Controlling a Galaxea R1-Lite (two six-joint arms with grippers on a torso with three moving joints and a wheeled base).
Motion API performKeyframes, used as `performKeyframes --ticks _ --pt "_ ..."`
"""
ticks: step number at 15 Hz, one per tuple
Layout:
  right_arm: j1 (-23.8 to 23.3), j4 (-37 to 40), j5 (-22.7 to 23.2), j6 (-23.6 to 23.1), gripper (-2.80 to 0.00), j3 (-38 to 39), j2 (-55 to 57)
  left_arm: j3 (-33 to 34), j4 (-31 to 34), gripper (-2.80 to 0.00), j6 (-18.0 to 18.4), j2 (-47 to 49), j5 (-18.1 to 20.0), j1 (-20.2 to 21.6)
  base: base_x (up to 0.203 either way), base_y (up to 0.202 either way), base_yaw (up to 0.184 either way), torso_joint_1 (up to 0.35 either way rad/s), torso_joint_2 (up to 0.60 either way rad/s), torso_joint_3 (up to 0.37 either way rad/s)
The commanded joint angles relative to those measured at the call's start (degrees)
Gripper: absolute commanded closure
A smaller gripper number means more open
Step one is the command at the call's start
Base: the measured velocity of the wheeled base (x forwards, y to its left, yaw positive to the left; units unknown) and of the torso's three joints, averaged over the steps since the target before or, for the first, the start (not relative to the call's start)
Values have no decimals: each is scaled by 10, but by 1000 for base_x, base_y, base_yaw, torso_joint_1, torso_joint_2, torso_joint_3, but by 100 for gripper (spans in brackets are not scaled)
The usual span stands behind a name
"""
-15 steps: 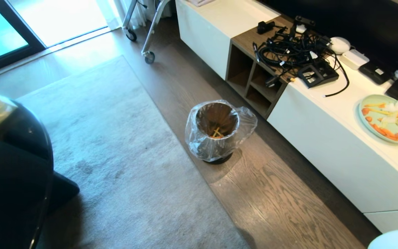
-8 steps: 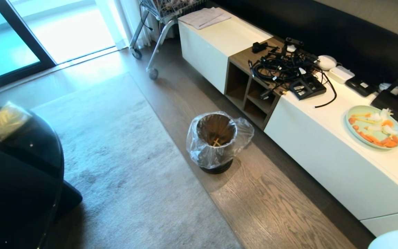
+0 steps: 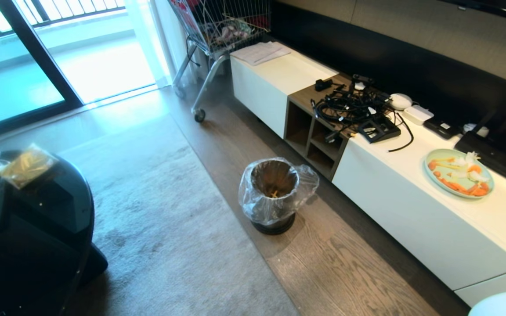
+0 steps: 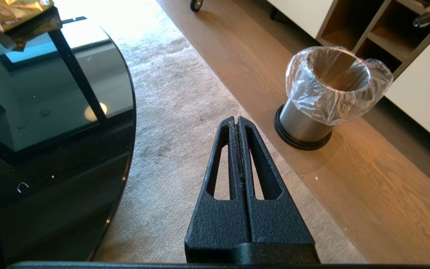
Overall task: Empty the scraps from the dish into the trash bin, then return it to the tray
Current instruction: Put the bowl back to the table
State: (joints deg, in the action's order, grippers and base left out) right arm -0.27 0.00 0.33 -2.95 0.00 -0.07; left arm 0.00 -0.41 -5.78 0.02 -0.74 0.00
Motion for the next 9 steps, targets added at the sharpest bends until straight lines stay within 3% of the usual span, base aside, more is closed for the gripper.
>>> performKeyframes --ticks 1,9 --pt "0 0 0 0 0 0 1 0 0 0 0 0 0 0 0 0 0 2 6 197" --pt "0 0 0 0 0 0 1 0 0 0 -1 0 0 0 0 0 0 4 1 204"
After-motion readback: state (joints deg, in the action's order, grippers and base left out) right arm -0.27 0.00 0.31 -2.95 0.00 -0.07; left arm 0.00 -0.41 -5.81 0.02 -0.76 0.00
